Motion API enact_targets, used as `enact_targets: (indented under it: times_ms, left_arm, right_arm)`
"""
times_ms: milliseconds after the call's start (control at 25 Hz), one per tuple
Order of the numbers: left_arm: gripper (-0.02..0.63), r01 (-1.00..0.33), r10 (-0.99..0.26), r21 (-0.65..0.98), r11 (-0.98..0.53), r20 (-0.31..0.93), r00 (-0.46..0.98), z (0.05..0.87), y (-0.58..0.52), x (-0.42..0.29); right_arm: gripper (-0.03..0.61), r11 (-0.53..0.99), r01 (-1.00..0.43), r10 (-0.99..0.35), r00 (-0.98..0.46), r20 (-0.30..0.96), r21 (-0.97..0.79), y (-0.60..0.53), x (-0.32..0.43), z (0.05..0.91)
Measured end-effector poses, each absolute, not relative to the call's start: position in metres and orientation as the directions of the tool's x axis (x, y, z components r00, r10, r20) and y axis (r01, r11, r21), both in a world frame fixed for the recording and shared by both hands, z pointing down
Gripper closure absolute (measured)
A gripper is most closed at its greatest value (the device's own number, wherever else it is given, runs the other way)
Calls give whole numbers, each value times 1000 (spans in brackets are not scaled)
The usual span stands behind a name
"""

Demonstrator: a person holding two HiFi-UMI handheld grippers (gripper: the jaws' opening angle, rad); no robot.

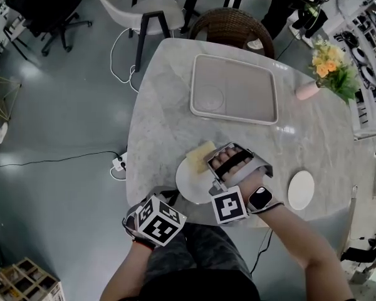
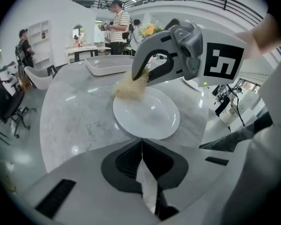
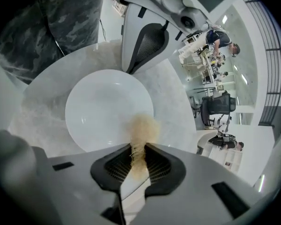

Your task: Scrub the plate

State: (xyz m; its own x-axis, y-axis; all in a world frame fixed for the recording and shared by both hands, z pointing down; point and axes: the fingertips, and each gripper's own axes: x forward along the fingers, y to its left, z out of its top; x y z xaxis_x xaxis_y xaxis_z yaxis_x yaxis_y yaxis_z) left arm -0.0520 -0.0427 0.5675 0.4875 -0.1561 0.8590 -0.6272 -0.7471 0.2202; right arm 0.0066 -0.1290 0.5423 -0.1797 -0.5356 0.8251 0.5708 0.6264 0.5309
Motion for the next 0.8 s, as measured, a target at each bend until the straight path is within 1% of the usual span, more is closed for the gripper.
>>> enact_targets:
  times_ms: [240, 480, 800]
  left_arm:
    - [598, -618, -144, 233, -751, 856, 497, 567, -42, -51]
    - [598, -615, -140, 232, -754, 857, 495, 567, -41, -51]
    - [598, -620, -142, 232, -749, 858, 493, 568, -41, -50]
  right_arm:
    - [508, 750, 455, -450, -181, 875, 480, -102, 38, 550]
    - [508, 625, 638, -510, -101, 854, 449, -89, 76, 546]
    - [508, 546, 757, -429, -114, 896, 358, -39, 70, 548]
